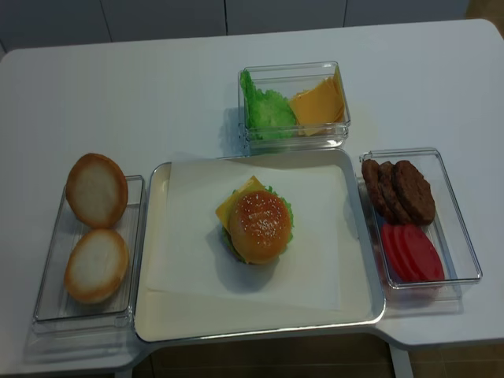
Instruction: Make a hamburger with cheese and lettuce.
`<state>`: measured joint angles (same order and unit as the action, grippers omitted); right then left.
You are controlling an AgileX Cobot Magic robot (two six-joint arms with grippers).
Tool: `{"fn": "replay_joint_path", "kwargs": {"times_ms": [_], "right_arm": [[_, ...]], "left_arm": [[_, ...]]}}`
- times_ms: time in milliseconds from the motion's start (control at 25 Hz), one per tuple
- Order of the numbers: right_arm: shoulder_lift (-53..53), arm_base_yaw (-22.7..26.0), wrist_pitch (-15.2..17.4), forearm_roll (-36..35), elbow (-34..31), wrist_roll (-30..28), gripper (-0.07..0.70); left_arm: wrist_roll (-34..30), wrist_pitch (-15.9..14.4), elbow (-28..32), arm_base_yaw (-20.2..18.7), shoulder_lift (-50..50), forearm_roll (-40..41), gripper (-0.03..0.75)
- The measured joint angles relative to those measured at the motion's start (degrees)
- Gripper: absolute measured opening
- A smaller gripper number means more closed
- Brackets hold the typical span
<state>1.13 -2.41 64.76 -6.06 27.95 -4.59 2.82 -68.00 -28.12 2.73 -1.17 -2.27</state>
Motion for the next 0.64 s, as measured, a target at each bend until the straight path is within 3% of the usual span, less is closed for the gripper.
{"fn": "replay_joint_path", "kwargs": {"times_ms": [640], "right_arm": [[0.0,0.0,0.0,0.0,0.0,-0.1,0.321]], "left_arm": [[-0.1,0.0,0.0,0.0,0.0,0.0,0.433]]}}
